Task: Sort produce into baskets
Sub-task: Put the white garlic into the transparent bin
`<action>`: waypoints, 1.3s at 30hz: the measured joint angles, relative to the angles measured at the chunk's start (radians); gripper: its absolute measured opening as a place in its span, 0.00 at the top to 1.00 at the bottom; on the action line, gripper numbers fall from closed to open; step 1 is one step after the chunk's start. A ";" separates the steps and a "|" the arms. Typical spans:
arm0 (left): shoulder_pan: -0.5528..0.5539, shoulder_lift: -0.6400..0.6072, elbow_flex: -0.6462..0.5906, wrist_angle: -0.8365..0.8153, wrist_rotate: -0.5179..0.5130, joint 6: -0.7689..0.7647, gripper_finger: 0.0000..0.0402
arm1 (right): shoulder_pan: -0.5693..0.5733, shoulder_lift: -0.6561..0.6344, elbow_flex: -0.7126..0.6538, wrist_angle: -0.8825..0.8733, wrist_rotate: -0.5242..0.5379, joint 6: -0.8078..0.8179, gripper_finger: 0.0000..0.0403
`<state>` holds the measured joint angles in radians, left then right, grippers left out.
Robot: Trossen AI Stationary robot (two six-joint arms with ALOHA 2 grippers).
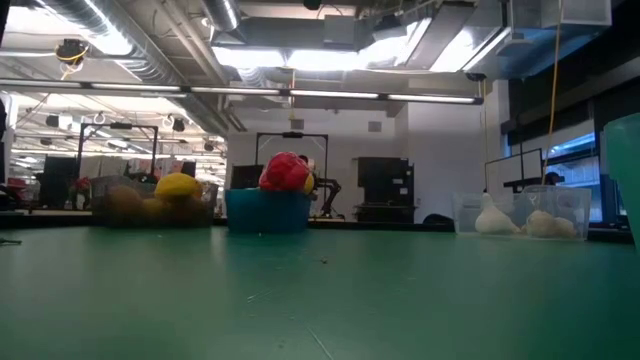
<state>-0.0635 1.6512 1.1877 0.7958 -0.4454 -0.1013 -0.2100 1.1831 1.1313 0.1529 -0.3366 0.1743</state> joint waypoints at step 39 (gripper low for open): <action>0.044 -0.169 -0.003 -0.522 0.021 -0.191 0.44 | -0.465 -0.217 0.000 -0.506 0.085 -0.152 0.61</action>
<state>-0.0195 1.4821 1.1851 0.2735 -0.4246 -0.2925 -0.6751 0.9666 1.1313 -0.3532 -0.2520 0.0218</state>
